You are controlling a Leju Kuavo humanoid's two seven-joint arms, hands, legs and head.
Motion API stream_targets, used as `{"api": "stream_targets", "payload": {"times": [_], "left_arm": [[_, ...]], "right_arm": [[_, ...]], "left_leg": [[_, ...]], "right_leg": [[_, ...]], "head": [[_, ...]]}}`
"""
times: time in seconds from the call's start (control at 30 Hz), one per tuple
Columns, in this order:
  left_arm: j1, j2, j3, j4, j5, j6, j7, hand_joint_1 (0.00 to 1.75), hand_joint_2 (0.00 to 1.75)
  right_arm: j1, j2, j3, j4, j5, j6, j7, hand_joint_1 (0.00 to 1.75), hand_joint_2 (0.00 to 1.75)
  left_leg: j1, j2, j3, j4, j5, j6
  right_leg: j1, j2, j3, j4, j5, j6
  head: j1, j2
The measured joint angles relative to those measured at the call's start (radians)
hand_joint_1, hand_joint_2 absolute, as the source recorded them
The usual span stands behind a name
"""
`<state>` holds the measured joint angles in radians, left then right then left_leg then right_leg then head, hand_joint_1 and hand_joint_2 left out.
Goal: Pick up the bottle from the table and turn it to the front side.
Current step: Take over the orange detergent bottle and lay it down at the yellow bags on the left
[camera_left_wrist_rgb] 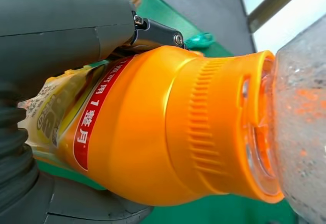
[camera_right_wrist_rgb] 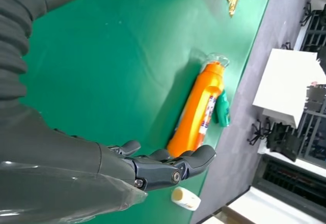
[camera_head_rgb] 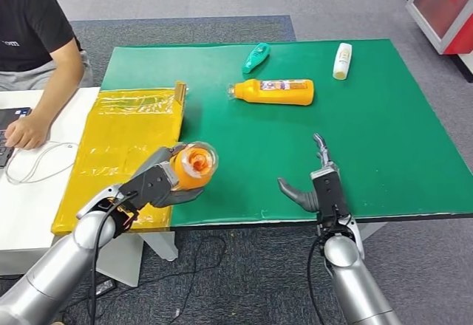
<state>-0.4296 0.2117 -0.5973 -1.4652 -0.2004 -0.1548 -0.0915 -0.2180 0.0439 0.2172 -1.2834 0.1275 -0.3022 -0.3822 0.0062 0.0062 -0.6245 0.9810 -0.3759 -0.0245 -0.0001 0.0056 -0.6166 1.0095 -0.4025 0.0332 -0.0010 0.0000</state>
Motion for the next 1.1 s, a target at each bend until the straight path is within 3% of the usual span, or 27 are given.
{"api": "stream_targets", "payload": {"times": [0.3,0.67,1.1], "left_arm": [[0.039,0.048,0.021,0.024,-0.078,0.017,0.025,1.75,1.75],[0.066,0.102,0.062,0.024,-0.271,0.083,-0.004,1.75,1.75],[0.102,0.113,0.106,0.027,-0.36,0.139,-0.01,1.75,1.75]], "right_arm": [[0.055,0.0,-0.044,0.0,-0.014,0.011,0.0,0.0,1.75],[0.168,0.004,-0.065,-0.012,-0.009,0.034,0.002,0.0,1.75],[0.24,0.02,-0.064,-0.037,0.013,0.057,0.011,0.0,1.75]], "left_leg": [[0.0,0.0,0.0,0.0,0.0,0.0],[0.0,0.0,0.0,0.0,0.0,0.0],[0.0,0.0,-0.001,0.0,0.0,0.0]], "right_leg": [[0.0,0.0,0.0,0.0,0.0,0.0],[0.0,0.0,0.0,0.0,0.0,0.0],[0.0,0.0,-0.001,0.0,0.0,0.0]], "head": [[0.0,0.0],[0.0,0.0],[0.0,0.0]]}}
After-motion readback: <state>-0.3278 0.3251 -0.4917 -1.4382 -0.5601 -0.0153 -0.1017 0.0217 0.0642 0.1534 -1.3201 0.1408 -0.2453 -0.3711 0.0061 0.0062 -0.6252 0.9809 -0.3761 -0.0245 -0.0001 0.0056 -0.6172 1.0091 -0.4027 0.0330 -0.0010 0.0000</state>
